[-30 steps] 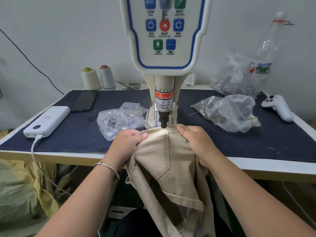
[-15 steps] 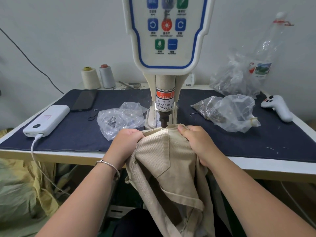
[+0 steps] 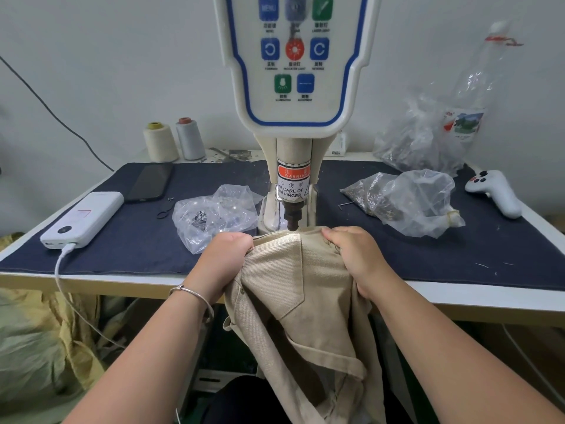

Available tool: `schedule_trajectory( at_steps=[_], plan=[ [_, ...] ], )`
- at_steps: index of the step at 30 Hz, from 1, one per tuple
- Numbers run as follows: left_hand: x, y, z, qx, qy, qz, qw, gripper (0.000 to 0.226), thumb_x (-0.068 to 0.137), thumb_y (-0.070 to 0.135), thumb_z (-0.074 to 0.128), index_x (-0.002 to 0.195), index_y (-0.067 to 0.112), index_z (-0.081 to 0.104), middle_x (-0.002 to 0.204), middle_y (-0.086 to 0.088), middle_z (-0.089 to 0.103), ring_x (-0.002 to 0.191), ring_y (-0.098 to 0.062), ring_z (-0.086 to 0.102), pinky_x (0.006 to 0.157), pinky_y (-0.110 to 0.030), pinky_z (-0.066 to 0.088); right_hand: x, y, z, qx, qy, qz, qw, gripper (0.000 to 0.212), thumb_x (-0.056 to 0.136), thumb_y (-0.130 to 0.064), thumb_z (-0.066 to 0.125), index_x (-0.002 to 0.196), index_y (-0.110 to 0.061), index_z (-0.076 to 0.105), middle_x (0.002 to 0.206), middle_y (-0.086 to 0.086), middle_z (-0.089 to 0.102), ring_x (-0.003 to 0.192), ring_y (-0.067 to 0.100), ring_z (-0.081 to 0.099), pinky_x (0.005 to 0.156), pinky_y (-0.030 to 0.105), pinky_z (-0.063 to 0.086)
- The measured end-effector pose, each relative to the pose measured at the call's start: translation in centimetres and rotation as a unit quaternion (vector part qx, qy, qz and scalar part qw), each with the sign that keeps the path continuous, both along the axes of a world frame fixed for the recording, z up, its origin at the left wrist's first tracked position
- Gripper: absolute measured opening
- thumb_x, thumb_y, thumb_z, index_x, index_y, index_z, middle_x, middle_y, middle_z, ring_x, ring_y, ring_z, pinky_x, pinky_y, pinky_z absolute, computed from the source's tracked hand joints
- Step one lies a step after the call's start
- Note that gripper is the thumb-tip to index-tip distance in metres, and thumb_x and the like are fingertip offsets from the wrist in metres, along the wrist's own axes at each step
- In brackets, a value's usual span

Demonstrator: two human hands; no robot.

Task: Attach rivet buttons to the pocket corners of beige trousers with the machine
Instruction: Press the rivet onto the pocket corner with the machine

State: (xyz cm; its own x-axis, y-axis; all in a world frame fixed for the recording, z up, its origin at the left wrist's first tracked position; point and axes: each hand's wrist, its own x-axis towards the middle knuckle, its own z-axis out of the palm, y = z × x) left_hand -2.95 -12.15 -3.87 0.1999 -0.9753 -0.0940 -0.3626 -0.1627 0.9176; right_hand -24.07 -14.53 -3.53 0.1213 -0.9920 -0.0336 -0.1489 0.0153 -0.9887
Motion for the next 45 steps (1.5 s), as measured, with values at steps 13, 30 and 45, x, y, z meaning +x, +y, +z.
schedule_trajectory(
  at_steps=[13, 30, 45],
  plan=[
    [0.1, -0.1, -0.2, -0.007, -0.024, 0.004, 1.0, 0.038, 0.085, 0.003, 0.045, 0.051, 0.019, 0.035, 0.047, 0.01, 0.029, 0.045, -0.006, 0.024, 0.049, -0.027, 0.021, 0.0, 0.2, 0.1, 0.005, -0.01, 0.003, 1.0, 0.043, 0.096, -0.019, 0.053, 0.068, 0.013, 0.048, 0.073, 0.011, 0.04, 0.068, 0.022, 0.034, 0.059, 0.03, 0.027],
    [-1.6, 3.7, 1.1, -0.068, 0.066, -0.016, 0.995, 0.013, 0.062, 0.024, 0.046, 0.052, 0.022, 0.038, 0.061, -0.001, 0.029, 0.059, -0.012, 0.026, 0.053, -0.031, 0.021, 0.0, 3.2, 0.4, -0.061, -0.093, 0.003, 0.994, 0.045, 0.1, -0.021, 0.049, 0.086, 0.021, 0.049, 0.073, 0.015, 0.045, 0.074, 0.021, 0.039, 0.07, 0.033, 0.031],
    [-1.7, 8.1, 3.8, -0.033, 0.252, -0.105, 0.961, 0.015, 0.058, 0.016, 0.059, 0.066, 0.012, 0.048, 0.068, -0.006, 0.038, 0.063, -0.019, 0.036, 0.053, -0.031, 0.028, -0.6, 8.5, 3.6, -0.146, -0.185, 0.048, 0.971, 0.05, 0.091, -0.033, 0.059, 0.083, 0.015, 0.047, 0.07, 0.027, 0.043, 0.074, 0.025, 0.042, 0.068, 0.039, 0.032]
  ],
)
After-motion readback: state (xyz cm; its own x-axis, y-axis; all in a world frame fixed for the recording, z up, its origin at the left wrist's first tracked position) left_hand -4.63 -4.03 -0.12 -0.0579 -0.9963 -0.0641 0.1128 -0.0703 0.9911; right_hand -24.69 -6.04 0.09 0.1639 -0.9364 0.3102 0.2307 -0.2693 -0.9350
